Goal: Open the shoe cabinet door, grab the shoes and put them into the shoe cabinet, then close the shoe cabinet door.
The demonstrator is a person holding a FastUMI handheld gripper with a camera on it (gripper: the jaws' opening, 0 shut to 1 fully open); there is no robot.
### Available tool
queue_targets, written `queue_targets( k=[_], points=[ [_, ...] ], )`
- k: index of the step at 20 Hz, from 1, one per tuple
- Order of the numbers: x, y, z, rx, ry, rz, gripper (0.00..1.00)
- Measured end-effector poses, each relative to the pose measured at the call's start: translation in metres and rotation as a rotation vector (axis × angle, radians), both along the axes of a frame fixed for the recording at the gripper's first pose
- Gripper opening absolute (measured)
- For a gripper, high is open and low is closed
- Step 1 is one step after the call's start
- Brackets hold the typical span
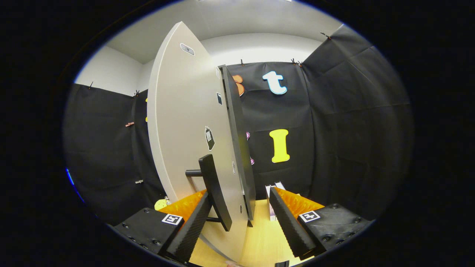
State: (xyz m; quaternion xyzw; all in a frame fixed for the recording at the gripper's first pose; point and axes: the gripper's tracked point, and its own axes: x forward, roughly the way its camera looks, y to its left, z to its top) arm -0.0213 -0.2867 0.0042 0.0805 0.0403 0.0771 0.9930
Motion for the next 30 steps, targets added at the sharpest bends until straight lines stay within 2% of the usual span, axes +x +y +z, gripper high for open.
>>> queue_targets(
  k=[7,12,22,30],
  points=[
    [-0.003,0.039,-0.006,0.075,0.004,-0.012,0.96],
    [0.001,0.092,-0.007,0.046,-0.008,-0.011,0.96],
    [0.025,0.163,-0.006,-0.020,-0.037,-0.059,0.96],
    [0.055,0.228,-0.016,-0.090,-0.027,-0.006,0.97]
  ],
)
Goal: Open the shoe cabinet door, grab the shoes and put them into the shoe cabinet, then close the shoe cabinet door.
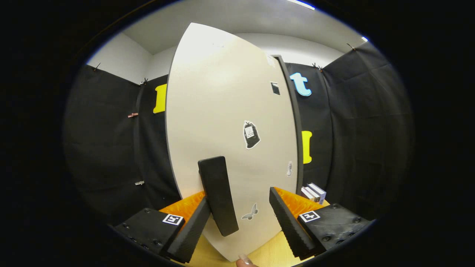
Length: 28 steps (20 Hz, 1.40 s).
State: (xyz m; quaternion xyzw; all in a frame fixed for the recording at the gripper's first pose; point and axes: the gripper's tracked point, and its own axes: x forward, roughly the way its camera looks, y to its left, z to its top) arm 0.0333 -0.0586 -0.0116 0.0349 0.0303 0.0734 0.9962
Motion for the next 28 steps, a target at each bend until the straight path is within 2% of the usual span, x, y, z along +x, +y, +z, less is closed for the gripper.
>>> queue_targets(
  k=[5,7,14,21,24,28],
  points=[
    [0.025,0.060,-0.001,-0.064,0.000,0.068,0.98],
    [0.027,0.067,0.001,-0.074,-0.008,0.078,0.98],
    [0.024,0.085,0.002,-0.077,-0.023,0.049,0.96],
    [0.005,0.085,0.010,-0.066,-0.035,0.035,0.96],
    [-0.002,0.093,0.015,-0.015,-0.057,0.078,0.96],
    [-0.004,0.068,0.007,-0.022,-0.048,0.032,0.97]
  ],
)
